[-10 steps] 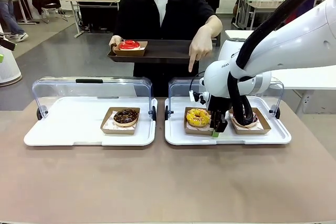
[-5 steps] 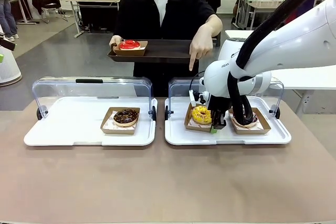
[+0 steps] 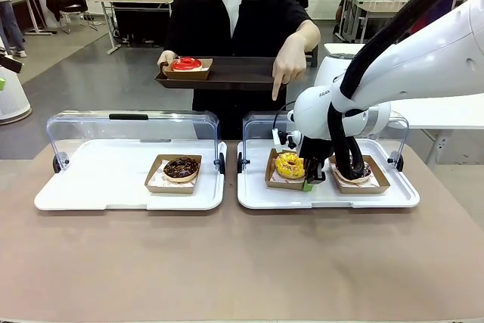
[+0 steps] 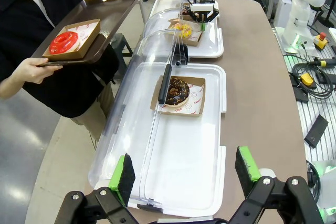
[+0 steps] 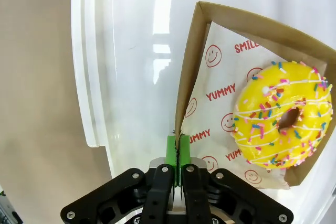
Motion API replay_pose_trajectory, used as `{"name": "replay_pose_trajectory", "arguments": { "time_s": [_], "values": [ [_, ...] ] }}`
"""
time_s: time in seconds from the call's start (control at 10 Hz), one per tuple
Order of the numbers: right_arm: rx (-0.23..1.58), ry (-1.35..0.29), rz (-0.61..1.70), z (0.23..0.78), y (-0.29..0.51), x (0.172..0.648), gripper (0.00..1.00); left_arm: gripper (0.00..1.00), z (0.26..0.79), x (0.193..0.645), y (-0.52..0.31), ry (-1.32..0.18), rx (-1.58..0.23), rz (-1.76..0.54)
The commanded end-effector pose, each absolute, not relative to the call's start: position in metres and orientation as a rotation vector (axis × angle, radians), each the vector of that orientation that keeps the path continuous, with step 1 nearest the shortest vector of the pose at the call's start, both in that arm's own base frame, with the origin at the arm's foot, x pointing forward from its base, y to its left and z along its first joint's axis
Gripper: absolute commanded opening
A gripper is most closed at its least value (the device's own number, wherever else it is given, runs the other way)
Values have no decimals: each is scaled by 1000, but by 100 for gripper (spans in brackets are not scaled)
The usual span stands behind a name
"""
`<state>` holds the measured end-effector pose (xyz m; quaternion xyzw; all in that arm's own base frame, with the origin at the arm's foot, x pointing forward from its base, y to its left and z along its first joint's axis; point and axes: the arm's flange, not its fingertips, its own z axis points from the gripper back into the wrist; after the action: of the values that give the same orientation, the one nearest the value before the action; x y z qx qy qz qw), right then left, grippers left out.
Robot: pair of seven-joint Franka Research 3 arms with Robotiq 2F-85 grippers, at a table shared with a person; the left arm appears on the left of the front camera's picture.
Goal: Provide the desired donut to the person.
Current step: Pick up and lift the Paper togo box containing the Donut pointed at by the person.
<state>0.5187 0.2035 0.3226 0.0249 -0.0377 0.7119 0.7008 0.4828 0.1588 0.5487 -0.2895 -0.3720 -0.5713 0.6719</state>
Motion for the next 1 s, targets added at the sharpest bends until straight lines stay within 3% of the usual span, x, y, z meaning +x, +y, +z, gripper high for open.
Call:
{"name": "replay_pose_trajectory", "arguments": {
  "time_s": [0.0, 0.3, 0.9],
  "values": [
    [35, -79, 1606, 316, 201, 529, 0, 100, 550, 482, 158, -848, -655, -1283],
    [43, 7, 1571, 328, 201, 515, 0, 100, 550, 482, 158, -848, -655, -1283],
    [34, 106, 1609, 416, 193, 431, 0, 100, 550, 482, 158, -848, -655, -1283]
  ]
}}
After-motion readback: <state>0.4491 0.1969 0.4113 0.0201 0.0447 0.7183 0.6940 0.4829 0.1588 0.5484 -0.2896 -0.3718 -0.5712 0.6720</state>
